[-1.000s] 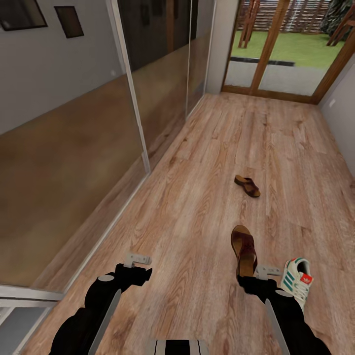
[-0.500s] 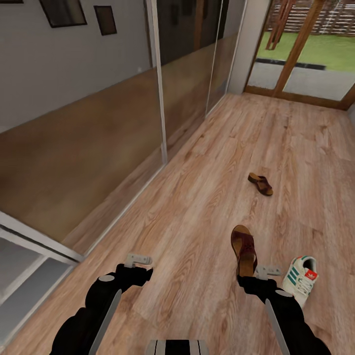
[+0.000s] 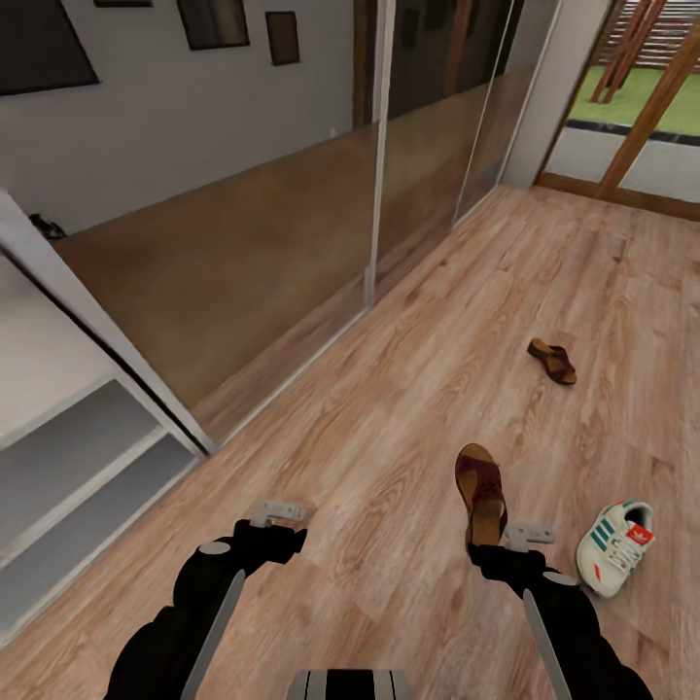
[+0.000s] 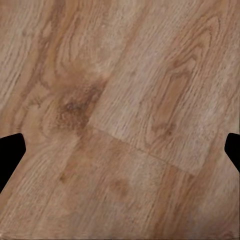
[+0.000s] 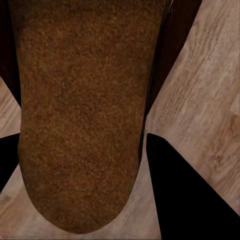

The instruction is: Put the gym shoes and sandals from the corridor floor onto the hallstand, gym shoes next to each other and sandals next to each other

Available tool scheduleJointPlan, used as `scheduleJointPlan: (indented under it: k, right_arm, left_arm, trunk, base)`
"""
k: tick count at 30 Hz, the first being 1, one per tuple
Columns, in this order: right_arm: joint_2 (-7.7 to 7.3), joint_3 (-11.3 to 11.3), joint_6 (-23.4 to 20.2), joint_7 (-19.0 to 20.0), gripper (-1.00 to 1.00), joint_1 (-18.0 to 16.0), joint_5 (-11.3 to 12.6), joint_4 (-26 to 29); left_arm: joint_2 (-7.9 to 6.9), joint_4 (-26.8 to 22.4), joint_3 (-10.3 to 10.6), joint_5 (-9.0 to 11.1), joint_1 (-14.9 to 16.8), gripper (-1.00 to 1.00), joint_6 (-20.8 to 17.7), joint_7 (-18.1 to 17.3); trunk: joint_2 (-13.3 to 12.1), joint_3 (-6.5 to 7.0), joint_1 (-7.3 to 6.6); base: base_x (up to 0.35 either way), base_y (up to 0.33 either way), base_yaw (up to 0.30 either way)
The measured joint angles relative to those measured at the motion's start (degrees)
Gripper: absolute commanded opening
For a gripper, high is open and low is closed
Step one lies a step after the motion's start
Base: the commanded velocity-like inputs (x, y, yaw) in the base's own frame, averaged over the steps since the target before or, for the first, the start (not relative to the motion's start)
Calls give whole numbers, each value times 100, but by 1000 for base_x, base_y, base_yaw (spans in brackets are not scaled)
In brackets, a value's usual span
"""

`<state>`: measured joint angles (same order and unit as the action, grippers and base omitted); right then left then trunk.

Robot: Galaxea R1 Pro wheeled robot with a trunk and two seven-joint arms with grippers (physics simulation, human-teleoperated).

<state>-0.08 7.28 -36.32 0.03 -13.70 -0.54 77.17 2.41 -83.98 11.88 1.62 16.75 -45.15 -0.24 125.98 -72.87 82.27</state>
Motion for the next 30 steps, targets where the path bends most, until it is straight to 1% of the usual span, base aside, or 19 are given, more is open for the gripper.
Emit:
scheduleJointPlan:
  k: [5, 15, 23, 30]
  right_arm:
    - [0, 0, 1, 0, -100, 0, 0, 0]
    - [0, 0, 1, 0, -100, 0, -1, 0]
    - [0, 0, 0, 0, -100, 0, -3, 0]
    - [0, 0, 4, 0, -100, 0, -1, 0]
  left_arm:
    - [8, 0, 0, -1, 0, 100, 0, 0]
    - [4, 8, -30, -1, 0, 100, 2, -8]
    - [3, 9, -14, 0, 0, 100, 1, 0]
    - [12, 9, -9, -1, 0, 100, 0, 0]
  trunk:
    - [0, 0, -2]
    - [0, 0, -3]
    - [0, 0, -3]
    - [0, 0, 0]
  base:
    - [-202, 0, 280]
    - [-14, 0, 280]
    - [-5, 0, 281]
    - [-269, 0, 283]
